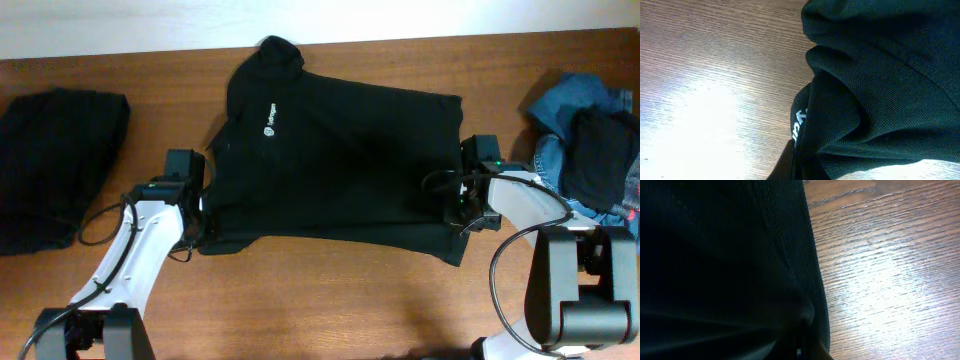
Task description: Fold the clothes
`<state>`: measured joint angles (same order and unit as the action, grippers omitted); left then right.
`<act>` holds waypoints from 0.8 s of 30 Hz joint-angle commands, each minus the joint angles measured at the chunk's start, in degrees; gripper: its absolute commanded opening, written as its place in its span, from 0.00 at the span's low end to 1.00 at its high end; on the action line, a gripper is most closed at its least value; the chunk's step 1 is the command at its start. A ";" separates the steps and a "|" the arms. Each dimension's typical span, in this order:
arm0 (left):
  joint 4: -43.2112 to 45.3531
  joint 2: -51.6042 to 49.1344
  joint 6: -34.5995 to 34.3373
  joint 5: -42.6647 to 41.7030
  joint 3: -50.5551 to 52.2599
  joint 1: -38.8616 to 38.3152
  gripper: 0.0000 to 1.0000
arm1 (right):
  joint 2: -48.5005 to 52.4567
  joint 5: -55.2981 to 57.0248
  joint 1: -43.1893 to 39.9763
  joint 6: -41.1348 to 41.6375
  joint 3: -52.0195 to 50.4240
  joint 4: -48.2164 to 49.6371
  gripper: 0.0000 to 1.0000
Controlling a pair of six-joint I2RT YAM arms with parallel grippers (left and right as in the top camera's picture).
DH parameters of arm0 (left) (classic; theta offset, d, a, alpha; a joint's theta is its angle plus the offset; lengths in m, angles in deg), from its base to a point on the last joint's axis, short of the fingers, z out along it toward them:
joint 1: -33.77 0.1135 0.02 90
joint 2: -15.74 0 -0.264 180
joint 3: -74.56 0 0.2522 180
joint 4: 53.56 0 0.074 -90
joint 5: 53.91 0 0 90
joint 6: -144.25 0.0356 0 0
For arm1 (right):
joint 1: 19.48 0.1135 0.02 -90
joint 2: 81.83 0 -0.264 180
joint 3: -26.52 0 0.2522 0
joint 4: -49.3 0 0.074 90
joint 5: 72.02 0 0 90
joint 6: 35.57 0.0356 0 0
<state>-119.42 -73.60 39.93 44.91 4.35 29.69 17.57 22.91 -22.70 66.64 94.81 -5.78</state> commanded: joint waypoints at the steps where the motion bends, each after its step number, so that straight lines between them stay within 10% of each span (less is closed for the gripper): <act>1: -0.50 0.85 0.72 3.96 -0.83 0.11 0.00 | 0.68 1.36 -0.24 0.50 0.11 0.22 0.04; 6: -1.38 0.85 0.68 3.41 -0.81 0.11 0.05 | 0.68 1.36 -0.24 0.48 0.11 0.20 0.04; 15: -1.79 0.85 0.74 0.44 -0.72 0.11 0.59 | 0.68 1.36 -0.24 0.48 0.11 0.20 0.06; 24: -2.89 0.92 0.72 -3.23 -10.58 -0.35 0.61 | 0.31 1.33 -0.24 0.48 4.26 -3.39 0.61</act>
<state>-122.96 -73.62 40.39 44.67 -1.68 29.65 17.61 23.98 -22.72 66.73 95.64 -7.44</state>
